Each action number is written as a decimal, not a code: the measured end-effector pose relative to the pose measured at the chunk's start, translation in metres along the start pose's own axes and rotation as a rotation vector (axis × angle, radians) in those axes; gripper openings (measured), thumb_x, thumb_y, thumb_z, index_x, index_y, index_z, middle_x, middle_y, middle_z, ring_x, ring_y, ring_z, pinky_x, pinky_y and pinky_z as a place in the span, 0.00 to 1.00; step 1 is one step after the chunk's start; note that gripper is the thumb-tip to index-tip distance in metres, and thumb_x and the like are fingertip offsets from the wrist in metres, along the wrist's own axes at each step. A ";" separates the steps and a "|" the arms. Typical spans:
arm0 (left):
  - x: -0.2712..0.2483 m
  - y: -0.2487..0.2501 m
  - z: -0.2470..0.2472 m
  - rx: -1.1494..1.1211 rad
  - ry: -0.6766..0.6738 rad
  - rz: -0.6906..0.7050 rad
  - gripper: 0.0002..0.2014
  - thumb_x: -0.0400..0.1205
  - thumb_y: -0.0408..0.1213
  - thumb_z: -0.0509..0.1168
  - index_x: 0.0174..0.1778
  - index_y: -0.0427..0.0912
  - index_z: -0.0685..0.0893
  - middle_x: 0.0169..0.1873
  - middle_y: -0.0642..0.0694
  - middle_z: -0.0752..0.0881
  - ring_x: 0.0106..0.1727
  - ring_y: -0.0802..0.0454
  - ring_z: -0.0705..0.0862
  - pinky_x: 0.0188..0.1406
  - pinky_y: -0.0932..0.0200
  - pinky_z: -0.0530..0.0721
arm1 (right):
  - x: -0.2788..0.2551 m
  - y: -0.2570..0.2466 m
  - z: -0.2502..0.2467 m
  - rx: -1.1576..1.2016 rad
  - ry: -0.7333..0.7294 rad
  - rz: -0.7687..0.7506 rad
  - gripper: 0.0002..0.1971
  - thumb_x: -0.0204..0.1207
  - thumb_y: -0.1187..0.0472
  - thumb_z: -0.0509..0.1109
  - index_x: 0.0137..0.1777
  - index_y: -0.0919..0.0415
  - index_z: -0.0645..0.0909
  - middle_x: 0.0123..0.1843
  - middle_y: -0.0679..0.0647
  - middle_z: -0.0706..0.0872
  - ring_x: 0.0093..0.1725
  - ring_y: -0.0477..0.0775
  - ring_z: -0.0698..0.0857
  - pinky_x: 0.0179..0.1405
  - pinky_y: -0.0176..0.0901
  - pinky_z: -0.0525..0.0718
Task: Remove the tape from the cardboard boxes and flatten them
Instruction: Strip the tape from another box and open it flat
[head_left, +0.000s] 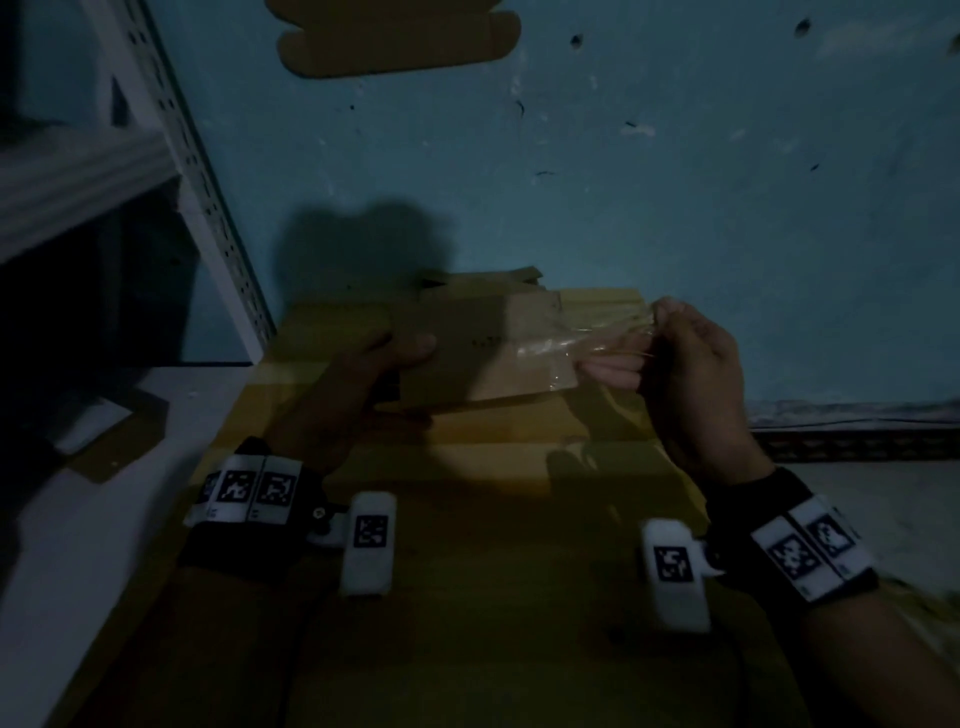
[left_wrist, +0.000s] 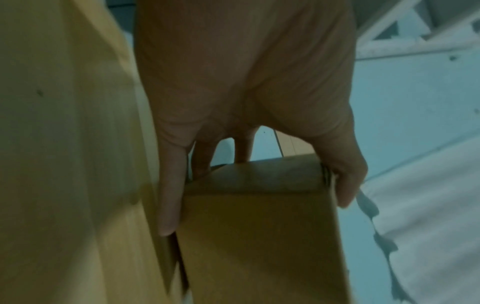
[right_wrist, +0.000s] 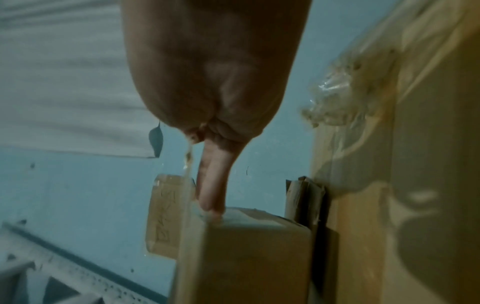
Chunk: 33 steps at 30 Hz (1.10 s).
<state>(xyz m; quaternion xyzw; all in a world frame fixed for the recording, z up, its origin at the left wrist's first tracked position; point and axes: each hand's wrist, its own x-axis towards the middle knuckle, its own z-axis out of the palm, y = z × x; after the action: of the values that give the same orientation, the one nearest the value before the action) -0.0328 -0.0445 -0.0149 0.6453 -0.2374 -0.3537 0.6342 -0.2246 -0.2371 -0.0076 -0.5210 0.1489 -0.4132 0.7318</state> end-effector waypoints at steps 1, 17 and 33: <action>0.000 0.000 -0.001 0.015 0.006 0.013 0.32 0.64 0.56 0.81 0.65 0.52 0.86 0.58 0.46 0.91 0.58 0.43 0.90 0.54 0.38 0.89 | 0.002 -0.001 -0.001 0.046 0.022 0.030 0.14 0.92 0.65 0.52 0.44 0.61 0.71 0.27 0.54 0.83 0.33 0.60 0.92 0.41 0.52 0.94; -0.002 0.008 0.002 0.134 0.169 0.173 0.21 0.73 0.44 0.78 0.60 0.63 0.82 0.57 0.55 0.86 0.49 0.56 0.88 0.35 0.57 0.90 | 0.005 0.000 -0.009 -0.346 0.007 0.043 0.16 0.90 0.55 0.59 0.66 0.67 0.78 0.60 0.60 0.92 0.61 0.58 0.91 0.63 0.53 0.87; -0.010 0.010 0.029 0.245 0.081 0.140 0.34 0.62 0.56 0.78 0.62 0.53 0.77 0.56 0.52 0.85 0.52 0.51 0.88 0.43 0.45 0.91 | -0.005 0.023 0.001 -1.220 -0.168 -0.266 0.33 0.52 0.25 0.78 0.42 0.50 0.74 0.45 0.45 0.76 0.45 0.50 0.77 0.37 0.46 0.74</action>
<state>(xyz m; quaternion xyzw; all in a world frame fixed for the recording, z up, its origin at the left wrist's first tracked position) -0.0598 -0.0570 -0.0018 0.7133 -0.2974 -0.2506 0.5831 -0.2161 -0.2302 -0.0286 -0.8894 0.2337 -0.2993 0.2545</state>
